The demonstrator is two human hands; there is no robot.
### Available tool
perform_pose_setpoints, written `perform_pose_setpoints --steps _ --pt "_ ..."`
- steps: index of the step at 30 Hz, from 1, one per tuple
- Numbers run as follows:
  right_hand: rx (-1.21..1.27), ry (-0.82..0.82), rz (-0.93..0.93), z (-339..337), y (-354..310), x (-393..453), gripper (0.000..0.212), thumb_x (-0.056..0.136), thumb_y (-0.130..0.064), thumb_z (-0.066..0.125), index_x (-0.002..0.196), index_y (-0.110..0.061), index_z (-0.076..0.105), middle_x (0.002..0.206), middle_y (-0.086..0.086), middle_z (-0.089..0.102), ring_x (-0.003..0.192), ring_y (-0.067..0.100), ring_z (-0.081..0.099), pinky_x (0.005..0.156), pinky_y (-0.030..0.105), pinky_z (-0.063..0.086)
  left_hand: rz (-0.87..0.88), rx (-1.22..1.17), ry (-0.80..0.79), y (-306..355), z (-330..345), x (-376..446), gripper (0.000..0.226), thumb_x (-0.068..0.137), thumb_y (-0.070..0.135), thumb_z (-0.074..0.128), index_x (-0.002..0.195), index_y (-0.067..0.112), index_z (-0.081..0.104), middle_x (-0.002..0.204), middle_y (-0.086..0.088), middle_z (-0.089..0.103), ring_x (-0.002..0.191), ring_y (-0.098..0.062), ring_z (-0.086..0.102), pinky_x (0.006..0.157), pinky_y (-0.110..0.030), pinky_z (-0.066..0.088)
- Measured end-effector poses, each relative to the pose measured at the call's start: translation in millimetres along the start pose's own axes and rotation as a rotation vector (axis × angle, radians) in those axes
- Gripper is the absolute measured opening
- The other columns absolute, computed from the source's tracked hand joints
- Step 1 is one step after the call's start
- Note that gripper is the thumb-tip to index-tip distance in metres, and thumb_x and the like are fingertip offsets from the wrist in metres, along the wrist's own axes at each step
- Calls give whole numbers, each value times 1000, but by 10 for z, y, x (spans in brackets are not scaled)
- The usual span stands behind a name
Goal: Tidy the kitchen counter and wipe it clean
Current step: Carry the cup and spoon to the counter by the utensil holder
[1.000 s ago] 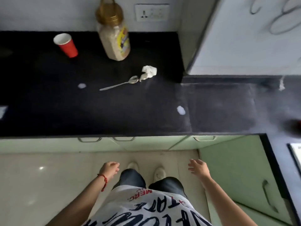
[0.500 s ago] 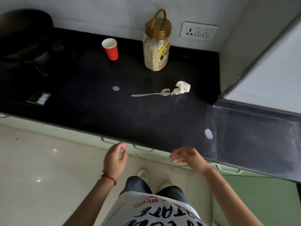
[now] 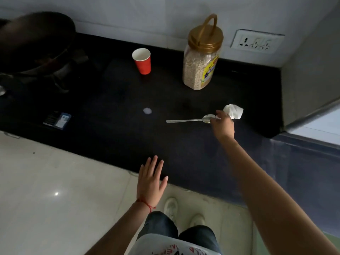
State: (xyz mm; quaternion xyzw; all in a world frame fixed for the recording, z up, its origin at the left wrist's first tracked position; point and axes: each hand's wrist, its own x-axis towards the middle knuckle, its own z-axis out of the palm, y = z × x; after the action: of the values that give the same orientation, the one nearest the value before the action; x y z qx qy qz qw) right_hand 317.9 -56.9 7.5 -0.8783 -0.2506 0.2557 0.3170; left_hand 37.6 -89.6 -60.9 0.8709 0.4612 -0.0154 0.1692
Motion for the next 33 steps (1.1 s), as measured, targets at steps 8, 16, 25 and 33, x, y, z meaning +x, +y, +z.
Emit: perform_pose_setpoints --steps 8,16,25,33 --pt "-46 -20 82 272 -81 198 40 86 -15 48 125 -9 55 128 17 55 117 34 51 91 36 43 34 6 94 -100 106 25 49 93 47 27 129 18 43 136 -12 53 130 -24 33 103 -49 32" --pt "130 0 130 252 40 67 24 87 -10 55 107 -8 68 109 14 68 106 28 60 83 27 43 57 -226 232 -101 34 164 50 95 48 22 126 17 45 138 -6 41 130 -21 33 102 -47 40" --pt "200 44 136 249 176 47 16 86 -11 57 95 -11 71 104 13 68 96 30 63 82 38 49 -23 -457 588 -395 -1050 1900 49 83 28 50 121 -3 54 128 -25 53 124 -31 45 106 -25 28" --pt "228 83 146 317 300 54 16 84 -10 61 98 -12 70 99 14 69 88 33 66 84 39 52 -374 -800 408 -619 -1356 3225 85 75 27 73 143 5 26 146 -14 37 136 -24 36 111 -33 31"
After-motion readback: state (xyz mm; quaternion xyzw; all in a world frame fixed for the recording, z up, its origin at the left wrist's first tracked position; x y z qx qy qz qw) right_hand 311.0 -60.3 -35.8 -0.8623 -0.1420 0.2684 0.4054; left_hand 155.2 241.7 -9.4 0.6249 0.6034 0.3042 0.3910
